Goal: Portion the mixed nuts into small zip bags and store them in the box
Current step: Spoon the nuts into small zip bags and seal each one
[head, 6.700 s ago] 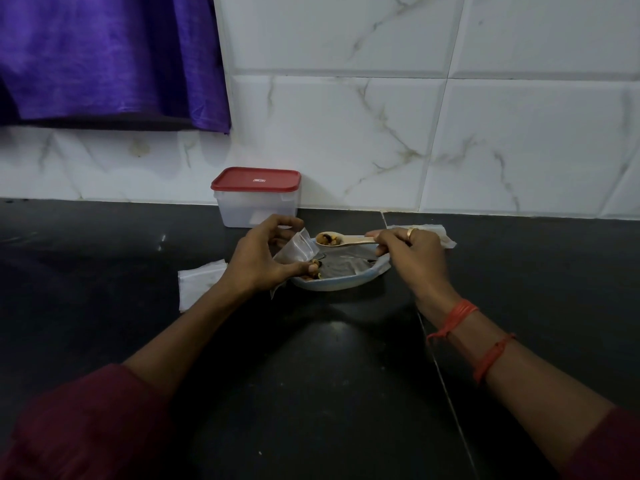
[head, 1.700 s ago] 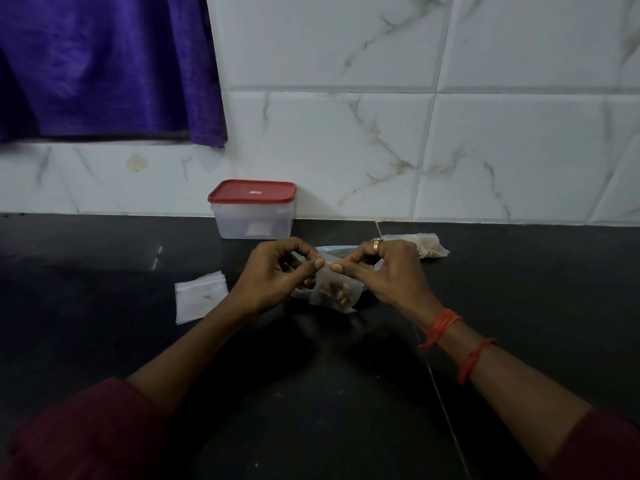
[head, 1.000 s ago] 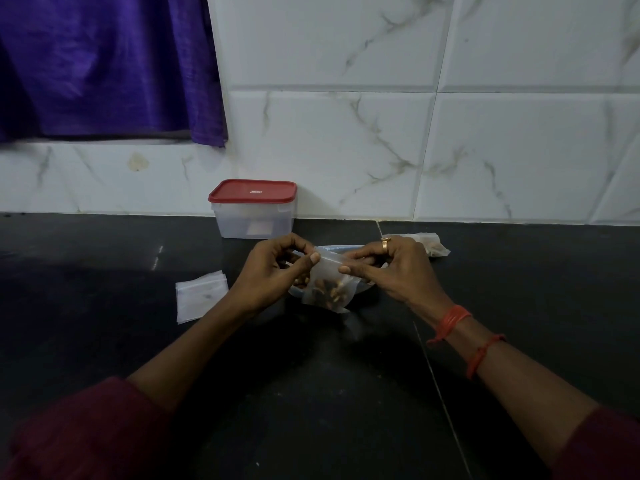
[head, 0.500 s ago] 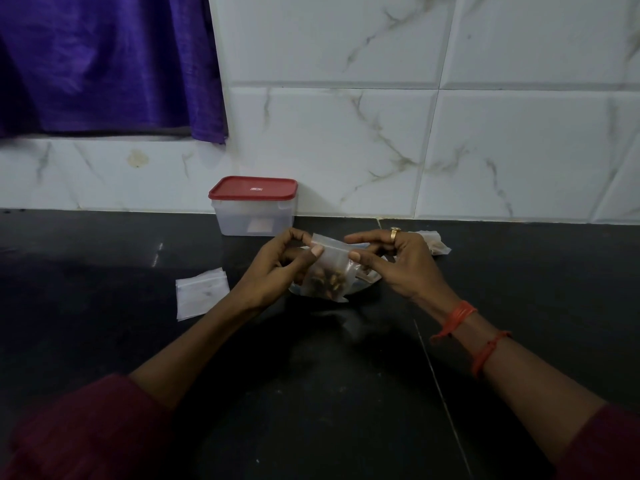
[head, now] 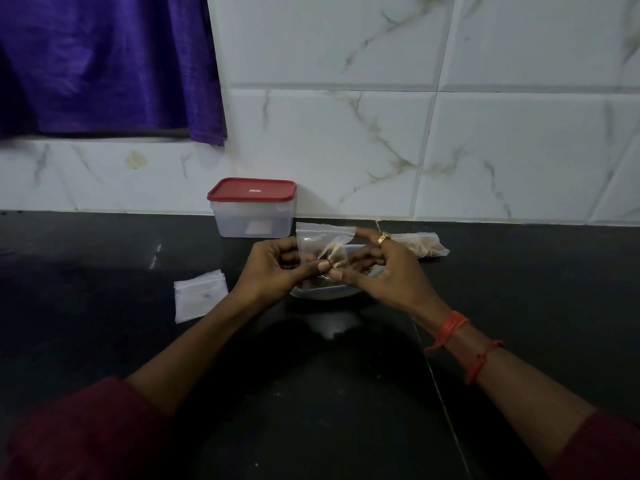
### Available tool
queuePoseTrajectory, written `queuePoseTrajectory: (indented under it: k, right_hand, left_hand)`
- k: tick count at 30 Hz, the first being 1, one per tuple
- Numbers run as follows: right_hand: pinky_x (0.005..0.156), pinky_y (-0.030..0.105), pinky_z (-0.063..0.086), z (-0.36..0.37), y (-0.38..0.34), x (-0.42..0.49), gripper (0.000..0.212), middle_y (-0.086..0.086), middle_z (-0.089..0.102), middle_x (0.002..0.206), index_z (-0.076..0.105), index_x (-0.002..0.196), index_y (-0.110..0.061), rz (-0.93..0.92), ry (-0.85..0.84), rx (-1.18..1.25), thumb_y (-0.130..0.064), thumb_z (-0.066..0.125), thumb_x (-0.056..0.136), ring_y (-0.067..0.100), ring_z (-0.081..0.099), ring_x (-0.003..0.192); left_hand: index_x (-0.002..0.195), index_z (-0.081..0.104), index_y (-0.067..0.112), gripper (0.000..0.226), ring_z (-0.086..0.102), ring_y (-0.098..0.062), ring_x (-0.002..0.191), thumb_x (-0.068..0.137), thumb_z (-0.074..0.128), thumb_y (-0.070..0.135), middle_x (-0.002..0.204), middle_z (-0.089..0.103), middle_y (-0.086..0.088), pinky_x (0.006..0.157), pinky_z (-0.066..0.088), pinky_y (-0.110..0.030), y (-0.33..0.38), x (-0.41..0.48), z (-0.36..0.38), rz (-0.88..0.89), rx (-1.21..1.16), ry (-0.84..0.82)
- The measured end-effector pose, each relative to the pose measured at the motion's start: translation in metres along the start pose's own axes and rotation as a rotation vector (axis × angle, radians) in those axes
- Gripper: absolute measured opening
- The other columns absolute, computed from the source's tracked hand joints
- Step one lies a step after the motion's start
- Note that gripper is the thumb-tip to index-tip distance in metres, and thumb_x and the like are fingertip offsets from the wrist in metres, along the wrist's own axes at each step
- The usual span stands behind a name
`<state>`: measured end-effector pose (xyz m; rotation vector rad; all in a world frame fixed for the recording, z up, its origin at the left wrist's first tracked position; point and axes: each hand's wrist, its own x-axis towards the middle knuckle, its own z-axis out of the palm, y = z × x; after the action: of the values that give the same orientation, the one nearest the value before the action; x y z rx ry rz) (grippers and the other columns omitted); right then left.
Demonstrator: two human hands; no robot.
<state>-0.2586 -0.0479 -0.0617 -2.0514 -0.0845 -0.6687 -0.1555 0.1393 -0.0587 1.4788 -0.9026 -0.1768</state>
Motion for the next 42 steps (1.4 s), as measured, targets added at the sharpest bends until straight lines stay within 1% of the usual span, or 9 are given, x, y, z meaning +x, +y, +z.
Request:
queuePoseTrajectory:
  k: [3, 5, 9, 13, 17, 28, 31, 35, 42]
  right_hand:
    - [0.075, 0.018, 0.056, 0.004, 0.0, 0.0, 0.052, -0.004, 0.077, 0.088, 0.068, 0.121, -0.021, -0.019, -0.01, -0.038, -0.03, 0.088, 0.074, 0.003, 0.073, 0.08]
    - [0.076, 0.017, 0.056, 0.006, 0.002, 0.001, 0.044, -0.002, 0.078, 0.089, 0.072, 0.117, -0.017, -0.022, 0.0, -0.011, -0.022, 0.087, 0.077, 0.005, 0.073, 0.081]
    - [0.076, 0.027, 0.06, 0.008, 0.006, 0.002, 0.042, -0.002, 0.078, 0.091, 0.073, 0.115, -0.019, -0.03, -0.018, -0.022, -0.021, 0.088, 0.076, 0.017, 0.074, 0.082]
    - [0.077, 0.029, 0.06, 0.007, 0.009, 0.001, 0.041, -0.004, 0.077, 0.093, 0.074, 0.115, -0.016, -0.031, -0.039, -0.04, -0.027, 0.086, 0.078, 0.011, 0.073, 0.083]
    - [0.074, 0.019, 0.056, -0.001, 0.006, 0.003, 0.03, -0.005, 0.077, 0.091, 0.073, 0.11, -0.022, -0.023, 0.002, -0.011, -0.021, 0.083, 0.082, 0.003, 0.071, 0.082]
    - [0.077, 0.03, 0.058, -0.041, 0.042, 0.037, 0.036, -0.003, 0.074, 0.09, 0.069, 0.117, -0.02, 0.165, 0.533, -0.051, -0.032, 0.079, 0.086, 0.008, 0.071, 0.084]
    - [0.084, 0.038, 0.059, -0.053, 0.059, 0.049, 0.038, -0.003, 0.075, 0.091, 0.069, 0.118, -0.018, 0.261, 0.501, -0.195, -0.036, 0.078, 0.086, 0.011, 0.071, 0.085]
    - [0.083, 0.03, 0.052, -0.057, 0.078, 0.054, 0.033, -0.005, 0.076, 0.087, 0.072, 0.112, -0.021, 0.359, 0.405, -0.424, -0.046, 0.068, 0.09, 0.016, 0.07, 0.091]
    - [0.091, 0.037, 0.046, -0.06, 0.093, 0.06, 0.042, 0.0, 0.077, 0.099, 0.073, 0.113, -0.027, 0.349, 0.271, -0.726, -0.06, 0.06, 0.09, 0.023, 0.069, 0.1]
  left_hand:
    - [0.109, 0.07, 0.008, 0.031, 0.073, -0.024, 0.095, 0.079, 0.077, 0.008, 0.101, 0.076, -0.006, 0.079, 0.06, -0.037, -0.004, 0.0, 0.002, -0.061, -0.065, 0.051]
    - [0.108, 0.07, 0.008, 0.03, 0.073, -0.022, 0.094, 0.079, 0.077, 0.015, 0.101, 0.076, -0.006, 0.072, 0.058, -0.032, -0.005, 0.001, 0.002, -0.089, -0.073, 0.09]
    - [0.1, 0.071, 0.009, 0.033, 0.074, -0.022, 0.089, 0.075, 0.076, 0.03, 0.095, 0.077, -0.007, 0.071, 0.062, -0.04, -0.002, 0.001, 0.003, -0.097, -0.048, 0.128]
    - [0.084, 0.073, 0.007, 0.021, 0.072, -0.025, 0.085, 0.087, 0.069, 0.027, 0.086, 0.075, -0.01, 0.081, 0.058, -0.044, -0.001, 0.003, 0.002, -0.079, -0.092, 0.253]
    - [0.09, 0.07, 0.01, 0.029, 0.066, -0.019, 0.065, 0.102, 0.051, 0.028, 0.081, 0.07, -0.009, 0.055, 0.056, -0.028, 0.006, 0.005, -0.003, -0.123, -0.202, 0.357]
    - [0.113, 0.056, 0.008, 0.017, 0.063, -0.018, 0.061, 0.099, 0.056, 0.019, 0.083, 0.071, -0.007, 0.051, 0.054, -0.027, 0.005, 0.006, -0.002, -0.052, -0.064, 0.357]
    - [0.119, 0.053, 0.01, 0.023, 0.064, -0.018, 0.061, 0.099, 0.058, 0.019, 0.083, 0.072, -0.007, 0.051, 0.055, -0.027, 0.004, 0.007, -0.003, -0.042, -0.05, 0.364]
    - [0.122, 0.048, 0.015, 0.027, 0.064, -0.018, 0.059, 0.098, 0.059, 0.019, 0.082, 0.072, -0.006, 0.051, 0.055, -0.027, 0.002, 0.007, -0.005, -0.024, -0.035, 0.37]
    - [0.122, 0.045, 0.014, 0.028, 0.064, -0.018, 0.06, 0.098, 0.059, 0.018, 0.084, 0.073, -0.006, 0.053, 0.055, -0.026, -0.001, 0.009, -0.007, -0.024, -0.018, 0.367]
